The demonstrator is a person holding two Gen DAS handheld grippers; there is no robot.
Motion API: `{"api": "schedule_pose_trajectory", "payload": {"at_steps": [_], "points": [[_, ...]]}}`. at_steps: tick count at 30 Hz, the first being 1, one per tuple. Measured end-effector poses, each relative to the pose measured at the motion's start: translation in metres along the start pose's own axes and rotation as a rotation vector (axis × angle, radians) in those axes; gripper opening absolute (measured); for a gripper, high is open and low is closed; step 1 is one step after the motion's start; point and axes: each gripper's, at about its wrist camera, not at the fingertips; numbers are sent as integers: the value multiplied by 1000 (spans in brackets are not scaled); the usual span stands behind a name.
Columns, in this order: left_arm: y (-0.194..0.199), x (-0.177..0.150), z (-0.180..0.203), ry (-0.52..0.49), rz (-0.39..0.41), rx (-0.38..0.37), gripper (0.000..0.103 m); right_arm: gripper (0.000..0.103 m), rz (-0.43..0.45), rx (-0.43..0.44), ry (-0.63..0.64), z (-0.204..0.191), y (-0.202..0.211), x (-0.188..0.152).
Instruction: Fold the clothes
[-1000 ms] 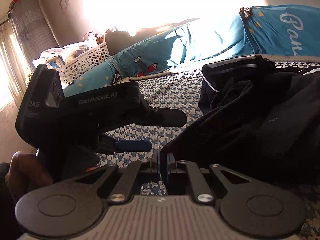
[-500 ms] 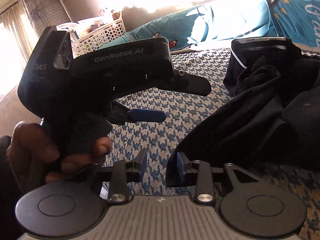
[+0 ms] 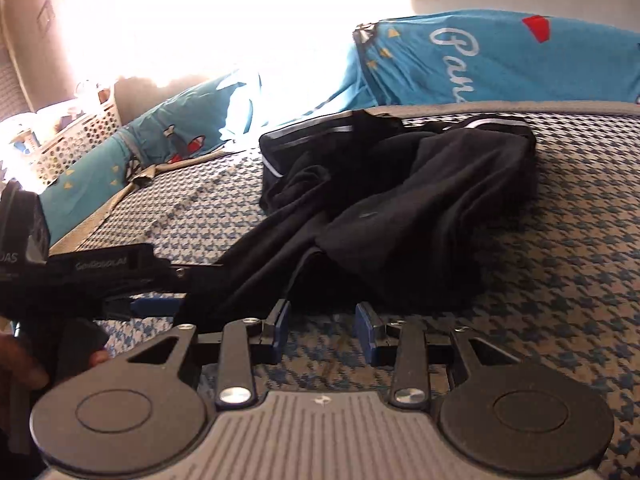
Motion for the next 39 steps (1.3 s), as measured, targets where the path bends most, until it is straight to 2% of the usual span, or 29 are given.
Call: {"api": "schedule_pose_trajectory", "payload": {"at_steps": [6,15,19,21,22,23,25,29,34,39], "points": [[-4,-8,9,-49,21,18,103,45,72,-110,-93,34,5,4],[-7,-15,18,-133,51,54,103,46,127,-84,-110,41,-13,9],[-8,-16,19,-153,60,67,101,46,129,-129,-97,41,-26,7],[-7,-16,18,-157,68,78,94,35,120,-129,-107,41,-27,6],[-7,-16,18,-159,72,83,92,21,120,-123,-104,40,-26,6],[-7,-16,18,-161,76,89,87,13,122,-117,-101,39,-24,6],[-6,-16,18,-165,83,100,80,7,147,-125,-81,34,-17,7],[-5,-16,17,-173,99,122,67,4,201,-154,-58,29,4,11],[-4,-16,16,-181,117,148,65,4,276,-217,-94,33,39,19],[0,-16,13,-161,117,154,62,3,324,-352,-84,44,64,22]]}}
Point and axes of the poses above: each gripper's, at about its wrist camera, not at the fingertips, and y roughly against the way its jaws point, z to its right, x to its top, and after that the axes turned 9 degrees about z, right-handed
